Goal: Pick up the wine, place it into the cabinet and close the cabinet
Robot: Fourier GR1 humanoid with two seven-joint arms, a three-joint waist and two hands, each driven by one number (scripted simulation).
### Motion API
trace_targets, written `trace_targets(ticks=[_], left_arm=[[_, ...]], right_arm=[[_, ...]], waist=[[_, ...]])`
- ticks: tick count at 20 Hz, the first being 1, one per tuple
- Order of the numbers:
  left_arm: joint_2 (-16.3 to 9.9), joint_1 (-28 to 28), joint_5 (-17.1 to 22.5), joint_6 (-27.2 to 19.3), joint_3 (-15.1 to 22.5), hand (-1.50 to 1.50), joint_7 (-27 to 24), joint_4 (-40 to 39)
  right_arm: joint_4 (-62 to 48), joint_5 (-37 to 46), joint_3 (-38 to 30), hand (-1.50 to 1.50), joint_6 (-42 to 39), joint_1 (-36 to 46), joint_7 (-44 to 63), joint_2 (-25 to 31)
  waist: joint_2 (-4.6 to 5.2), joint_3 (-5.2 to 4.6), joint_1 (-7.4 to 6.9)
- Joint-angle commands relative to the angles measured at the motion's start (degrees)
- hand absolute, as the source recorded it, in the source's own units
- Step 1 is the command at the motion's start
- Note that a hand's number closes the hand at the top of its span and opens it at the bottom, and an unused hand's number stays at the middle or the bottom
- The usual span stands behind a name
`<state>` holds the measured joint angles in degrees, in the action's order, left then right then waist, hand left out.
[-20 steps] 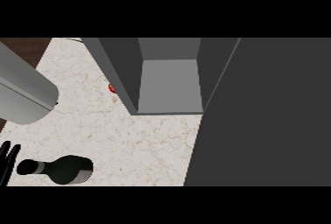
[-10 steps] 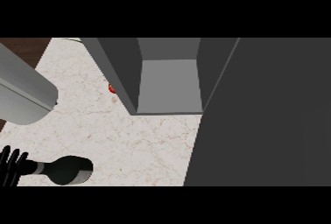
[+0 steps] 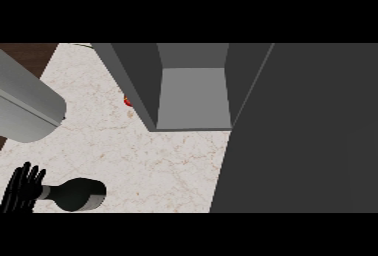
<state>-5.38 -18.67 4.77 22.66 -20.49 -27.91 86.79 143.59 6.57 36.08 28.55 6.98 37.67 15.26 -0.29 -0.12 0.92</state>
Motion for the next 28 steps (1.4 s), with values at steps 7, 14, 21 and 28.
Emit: trace_targets(ticks=[7,14,21,28], left_arm=[[-0.7,4.5,-4.2,-0.7,-0.2,-1.5,-9.0,-14.5],[-3.6,10.3,-1.6,4.7,-0.7,-1.5,-9.1,-24.5],[-4.5,11.7,-3.6,6.6,1.1,-1.5,-15.1,-32.5],[-4.1,15.2,-3.4,3.2,1.3,-1.5,-17.2,-34.0]], right_arm=[[9.6,7.4,1.4,-1.5,1.2,-1.6,3.7,3.6],[9.0,9.0,4.7,-1.5,3.8,-1.0,3.0,3.4],[10.1,4.6,0.1,-1.5,3.1,-0.8,3.5,6.6],[8.8,10.4,5.7,-1.5,5.7,-0.2,3.9,5.8]], waist=[[0.04,0.02,-0.08],[-0.02,-0.03,0.21],[0.12,0.01,-0.17],[-0.07,-0.02,0.15]])
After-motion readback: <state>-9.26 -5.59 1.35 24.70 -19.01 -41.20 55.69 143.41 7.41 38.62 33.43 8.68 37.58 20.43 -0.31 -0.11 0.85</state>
